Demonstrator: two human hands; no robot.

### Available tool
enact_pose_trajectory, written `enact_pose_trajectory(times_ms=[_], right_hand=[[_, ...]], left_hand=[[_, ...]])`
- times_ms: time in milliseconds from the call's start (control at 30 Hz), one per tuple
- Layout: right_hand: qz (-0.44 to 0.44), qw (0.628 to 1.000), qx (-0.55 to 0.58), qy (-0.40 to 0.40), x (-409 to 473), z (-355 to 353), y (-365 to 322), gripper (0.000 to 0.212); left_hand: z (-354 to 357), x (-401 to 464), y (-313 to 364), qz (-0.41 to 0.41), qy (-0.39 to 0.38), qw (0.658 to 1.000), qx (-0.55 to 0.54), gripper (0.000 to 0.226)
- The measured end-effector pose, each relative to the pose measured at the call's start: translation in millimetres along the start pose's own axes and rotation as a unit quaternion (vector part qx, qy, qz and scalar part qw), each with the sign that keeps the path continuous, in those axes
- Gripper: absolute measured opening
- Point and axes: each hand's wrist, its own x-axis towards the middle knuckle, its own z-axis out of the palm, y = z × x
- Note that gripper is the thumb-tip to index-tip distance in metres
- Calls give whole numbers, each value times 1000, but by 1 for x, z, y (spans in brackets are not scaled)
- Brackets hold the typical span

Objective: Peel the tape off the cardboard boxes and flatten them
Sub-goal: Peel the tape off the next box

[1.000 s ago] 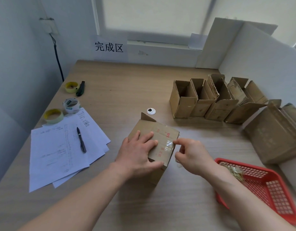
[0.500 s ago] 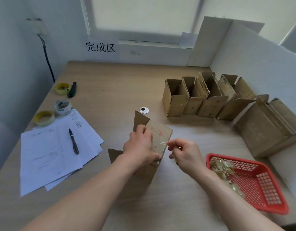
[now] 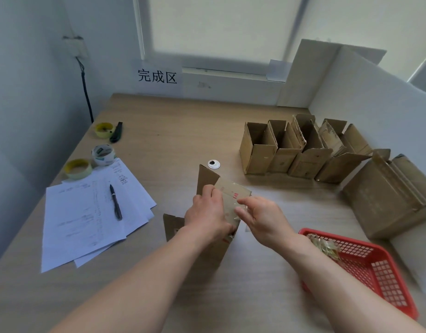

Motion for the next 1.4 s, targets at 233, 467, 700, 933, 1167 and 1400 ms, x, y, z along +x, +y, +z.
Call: enact_pose_trajectory(times_ms=[233, 467, 700, 933, 1167, 1400], right_hand=[[-17, 996, -65, -55, 8, -10, -9, 17], [-101, 964, -241, -52, 4, 7, -19, 11], [271, 866, 392, 151, -24, 38, -18, 21], [130, 969, 177, 112, -12, 29, -15, 33], [67, 996, -55, 25, 9, 19, -9, 18], [141, 954, 220, 148, -11, 28, -4, 19]], left_hand=[[1, -2, 4, 4, 2, 1000, -2, 76], [4, -3, -2, 1, 4, 1000, -28, 70], [9, -6, -9, 14, 21, 999, -35, 75], [12, -5, -15, 10, 17, 999, -49, 62], [13, 0, -12, 8, 20, 999, -49, 61], [14, 2, -14, 12, 19, 998, -52, 62]])
